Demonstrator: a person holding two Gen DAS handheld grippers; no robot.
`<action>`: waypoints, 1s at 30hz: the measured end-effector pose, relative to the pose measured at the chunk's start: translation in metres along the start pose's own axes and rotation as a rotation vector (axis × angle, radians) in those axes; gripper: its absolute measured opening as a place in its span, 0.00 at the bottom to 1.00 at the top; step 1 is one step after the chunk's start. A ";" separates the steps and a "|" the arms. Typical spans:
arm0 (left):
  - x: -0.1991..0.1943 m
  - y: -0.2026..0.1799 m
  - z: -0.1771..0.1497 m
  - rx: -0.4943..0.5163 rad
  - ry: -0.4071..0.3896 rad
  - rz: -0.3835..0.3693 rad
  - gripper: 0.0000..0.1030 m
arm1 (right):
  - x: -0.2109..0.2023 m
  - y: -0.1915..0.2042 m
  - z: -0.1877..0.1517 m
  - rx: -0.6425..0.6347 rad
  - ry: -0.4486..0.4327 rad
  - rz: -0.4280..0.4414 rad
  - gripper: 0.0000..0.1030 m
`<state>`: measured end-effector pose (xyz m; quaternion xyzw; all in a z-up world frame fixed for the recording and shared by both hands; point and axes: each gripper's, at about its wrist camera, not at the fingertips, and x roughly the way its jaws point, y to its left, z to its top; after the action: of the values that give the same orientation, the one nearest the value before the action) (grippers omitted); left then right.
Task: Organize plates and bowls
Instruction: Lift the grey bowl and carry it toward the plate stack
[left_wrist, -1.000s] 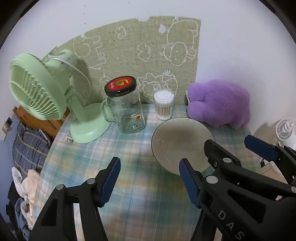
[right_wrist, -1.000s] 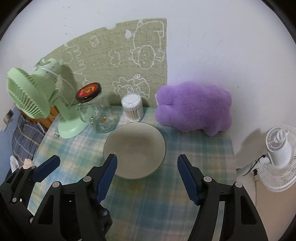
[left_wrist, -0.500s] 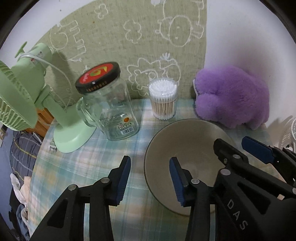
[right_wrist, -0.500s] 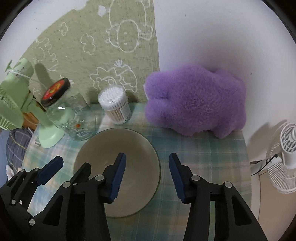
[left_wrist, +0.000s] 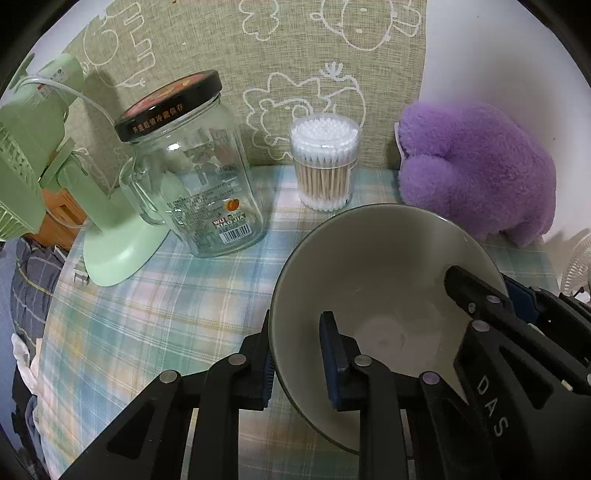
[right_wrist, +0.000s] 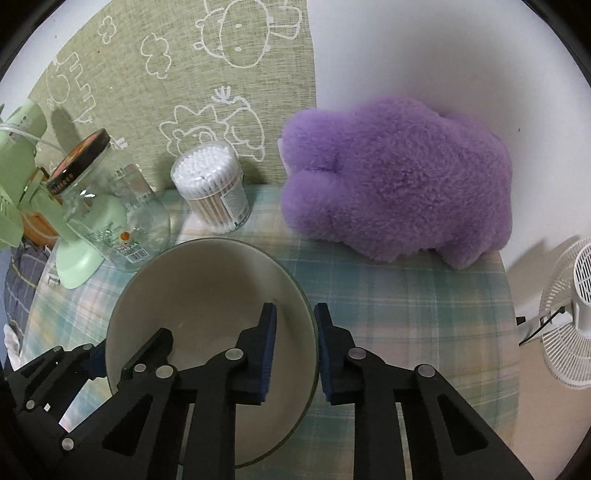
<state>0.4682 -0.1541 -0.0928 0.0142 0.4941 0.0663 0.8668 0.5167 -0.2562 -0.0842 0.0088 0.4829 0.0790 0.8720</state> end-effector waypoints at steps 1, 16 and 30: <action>0.000 0.000 -0.001 0.001 -0.001 0.000 0.19 | 0.000 0.000 0.000 -0.004 -0.002 -0.006 0.19; -0.034 0.003 -0.005 0.024 -0.040 -0.001 0.19 | -0.028 0.003 -0.005 0.002 -0.018 -0.014 0.19; -0.117 0.022 -0.022 0.013 -0.114 -0.006 0.19 | -0.107 0.013 -0.018 0.002 -0.095 -0.018 0.19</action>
<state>0.3881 -0.1484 -0.0025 0.0223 0.4445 0.0596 0.8935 0.4442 -0.2599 -0.0026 0.0090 0.4409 0.0705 0.8947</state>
